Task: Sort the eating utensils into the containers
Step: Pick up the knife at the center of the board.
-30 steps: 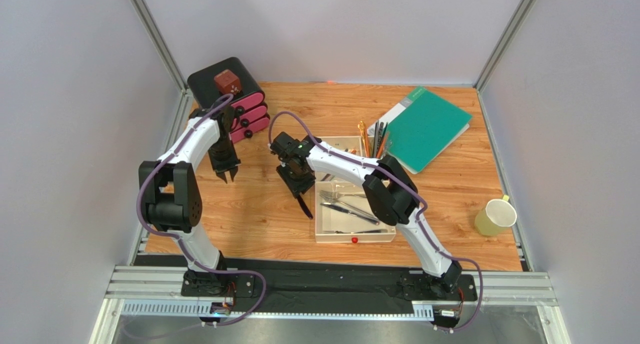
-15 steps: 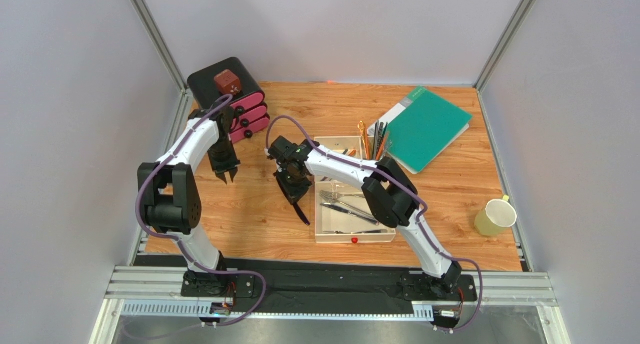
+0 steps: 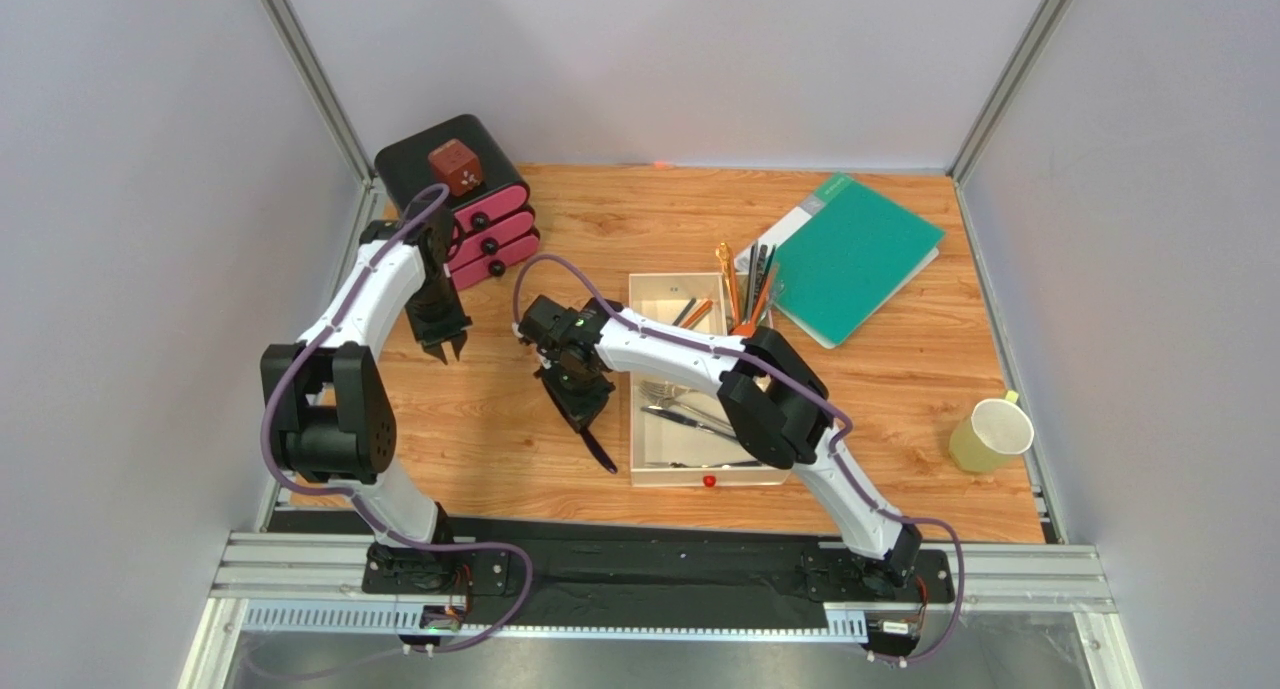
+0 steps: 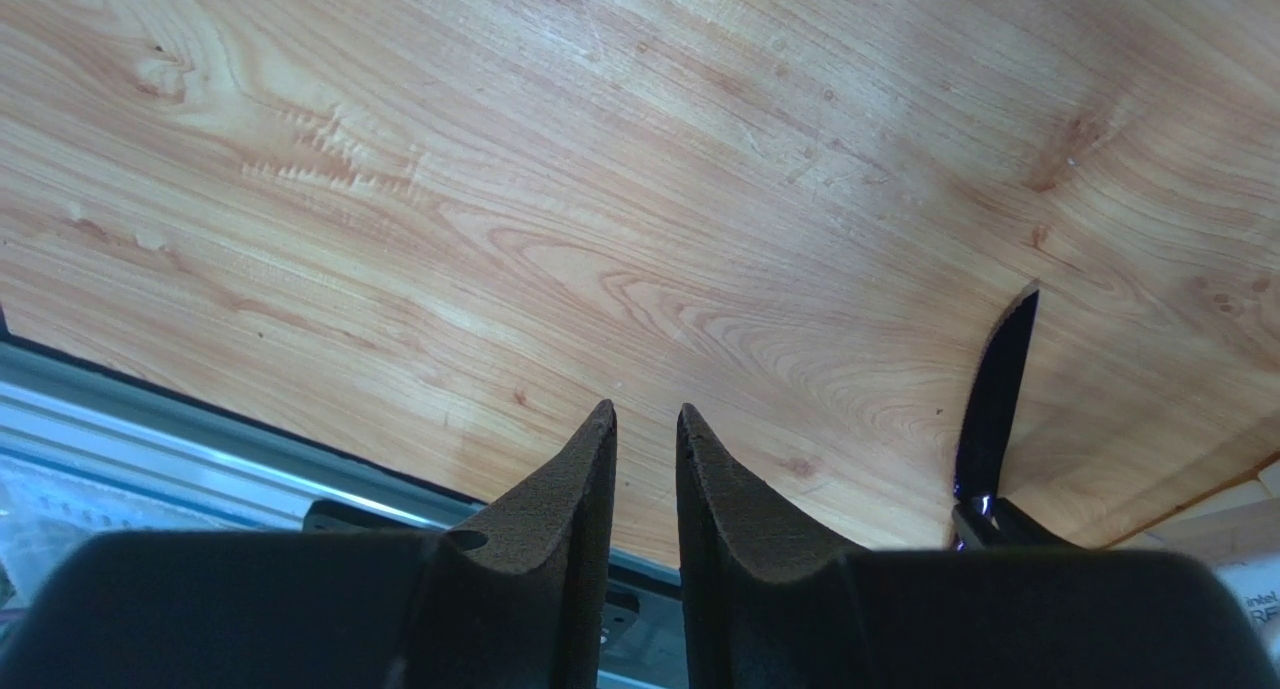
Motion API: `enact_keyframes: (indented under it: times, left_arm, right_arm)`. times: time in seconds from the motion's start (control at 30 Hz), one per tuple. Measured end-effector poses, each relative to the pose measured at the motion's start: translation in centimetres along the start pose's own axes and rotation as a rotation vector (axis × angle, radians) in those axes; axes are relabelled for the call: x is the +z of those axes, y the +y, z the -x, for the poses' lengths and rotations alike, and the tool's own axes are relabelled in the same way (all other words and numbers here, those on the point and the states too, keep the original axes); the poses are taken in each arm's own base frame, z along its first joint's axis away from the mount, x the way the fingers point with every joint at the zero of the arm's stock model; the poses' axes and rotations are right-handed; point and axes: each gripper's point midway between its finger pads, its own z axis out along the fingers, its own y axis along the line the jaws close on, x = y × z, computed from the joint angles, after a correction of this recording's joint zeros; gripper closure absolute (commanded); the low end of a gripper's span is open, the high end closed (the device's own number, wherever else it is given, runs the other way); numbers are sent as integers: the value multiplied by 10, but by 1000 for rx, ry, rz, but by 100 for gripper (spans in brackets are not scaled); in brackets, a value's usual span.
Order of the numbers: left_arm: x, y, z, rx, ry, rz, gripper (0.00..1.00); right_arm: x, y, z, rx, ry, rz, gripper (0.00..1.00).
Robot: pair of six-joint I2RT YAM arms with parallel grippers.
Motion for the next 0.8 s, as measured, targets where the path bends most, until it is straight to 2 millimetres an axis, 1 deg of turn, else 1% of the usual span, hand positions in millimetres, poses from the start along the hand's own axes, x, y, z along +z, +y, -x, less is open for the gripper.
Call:
enact_keyframes:
  times: [0.27,0.37,0.6,0.7,0.8]
  left_arm:
    - [-2,4,0,-16,-5,-7,73]
    - [-3,3,0,-17,-4,-14,73]
    - [-3,0,-1,-15,3,-31,73]
    - [-3,-1,-1,-14,4,-34,73]
    - [-3,-1,-1,-13,4,-35,73]
  right_arm:
    - [-17,0,3,0,-16,-10,100]
    - [-27,2,11,-7,-37,-8,100]
    - [-62,7,39,-26,-129,-17,100]
    - [-78,6,45,-22,-162,-23,100]
    - [-95,-2,48,-7,-185,-35,100]
